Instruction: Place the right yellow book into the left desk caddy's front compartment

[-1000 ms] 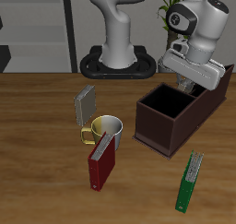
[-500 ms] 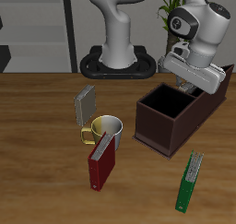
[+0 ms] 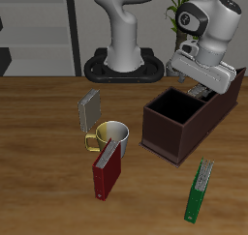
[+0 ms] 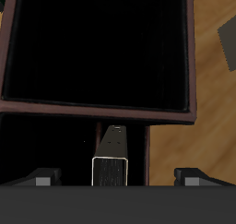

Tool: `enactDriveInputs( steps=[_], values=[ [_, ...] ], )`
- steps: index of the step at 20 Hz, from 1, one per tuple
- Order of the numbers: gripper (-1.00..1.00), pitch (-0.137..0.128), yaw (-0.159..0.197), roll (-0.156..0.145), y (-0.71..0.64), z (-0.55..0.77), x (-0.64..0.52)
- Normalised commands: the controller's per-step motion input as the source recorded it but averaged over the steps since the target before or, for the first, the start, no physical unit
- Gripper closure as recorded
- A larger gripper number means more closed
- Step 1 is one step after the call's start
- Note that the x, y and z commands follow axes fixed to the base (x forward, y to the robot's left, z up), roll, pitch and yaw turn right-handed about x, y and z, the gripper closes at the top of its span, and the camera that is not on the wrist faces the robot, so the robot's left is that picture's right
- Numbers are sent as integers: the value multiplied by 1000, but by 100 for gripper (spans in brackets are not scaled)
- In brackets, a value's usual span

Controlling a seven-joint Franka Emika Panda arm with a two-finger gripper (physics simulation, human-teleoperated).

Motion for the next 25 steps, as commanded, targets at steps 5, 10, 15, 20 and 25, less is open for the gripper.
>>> enactDriveInputs(
  steps=[5, 10, 15, 20, 25],
  values=[
    [-100, -10, 37, -4, -89, 36, -74],
    [-100, 12, 215, 39, -251, -21, -173],
    [-100, 129, 446, 12, -915, -138, 31],
    [-100, 110, 565, 66, -1217, -32, 277],
    [-100, -2, 123, -222, -1687, 425, 114]
  ],
)
